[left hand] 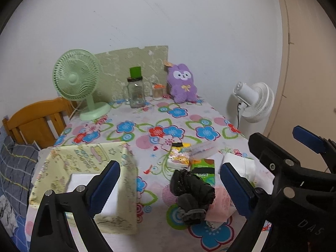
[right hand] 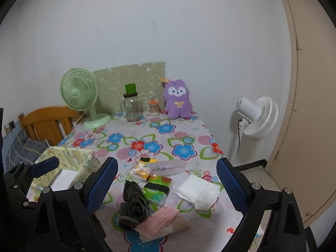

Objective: Organize soft objects
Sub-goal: 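Lower the left tool onto the black umbrella while the right tool approaches the pink packet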

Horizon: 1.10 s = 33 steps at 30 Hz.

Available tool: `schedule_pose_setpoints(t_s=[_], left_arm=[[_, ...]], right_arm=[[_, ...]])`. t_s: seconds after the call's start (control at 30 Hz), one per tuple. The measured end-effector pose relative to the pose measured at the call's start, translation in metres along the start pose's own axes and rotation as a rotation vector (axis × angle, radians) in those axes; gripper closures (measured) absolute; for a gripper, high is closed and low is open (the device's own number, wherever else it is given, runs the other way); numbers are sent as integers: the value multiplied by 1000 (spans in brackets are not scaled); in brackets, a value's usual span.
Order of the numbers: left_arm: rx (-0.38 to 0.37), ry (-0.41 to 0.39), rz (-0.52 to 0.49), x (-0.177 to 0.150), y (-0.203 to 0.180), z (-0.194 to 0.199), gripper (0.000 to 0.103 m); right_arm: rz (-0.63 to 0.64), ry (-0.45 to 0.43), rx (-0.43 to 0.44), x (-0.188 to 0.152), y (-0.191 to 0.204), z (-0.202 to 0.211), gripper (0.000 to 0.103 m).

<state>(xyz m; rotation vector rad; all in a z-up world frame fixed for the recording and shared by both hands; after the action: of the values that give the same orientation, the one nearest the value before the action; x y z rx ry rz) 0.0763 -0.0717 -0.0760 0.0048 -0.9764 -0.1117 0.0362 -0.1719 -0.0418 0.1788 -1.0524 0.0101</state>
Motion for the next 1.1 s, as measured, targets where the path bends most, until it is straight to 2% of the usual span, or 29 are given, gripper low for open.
schedule_pose_setpoints(t_s=[0.4,0.73,0.9,1.1], left_arm=[[-33,85,-62,-15,-33,-37,9],[-45,184,-62,-31,-47,-69,17],[-53,244,-50,-41,-44,-84,29],[-71,289,-33,-52,-41,-94,52]], right_arm=[[-43,72,-3,-24,-23,-30,9],[-62,142,-4,-42,-39,-57,11],[-74,182,-4,-52,-42,-67,11],[-99,229,-2,-64,-43,-78,13]])
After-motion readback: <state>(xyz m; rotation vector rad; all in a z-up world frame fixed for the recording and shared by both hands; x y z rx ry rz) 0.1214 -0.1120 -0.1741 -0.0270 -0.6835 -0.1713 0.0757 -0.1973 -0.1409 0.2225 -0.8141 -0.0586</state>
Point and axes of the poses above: each gripper's, at about its wrist camera, not at the fingertips, and z roughly against the way its jaws point, y to its left, x to its top, the point moved 4 cm from there along -z, roughly the way its jaws point, and after that the axes turned 4 degrees about x, right-handed, at the moved point
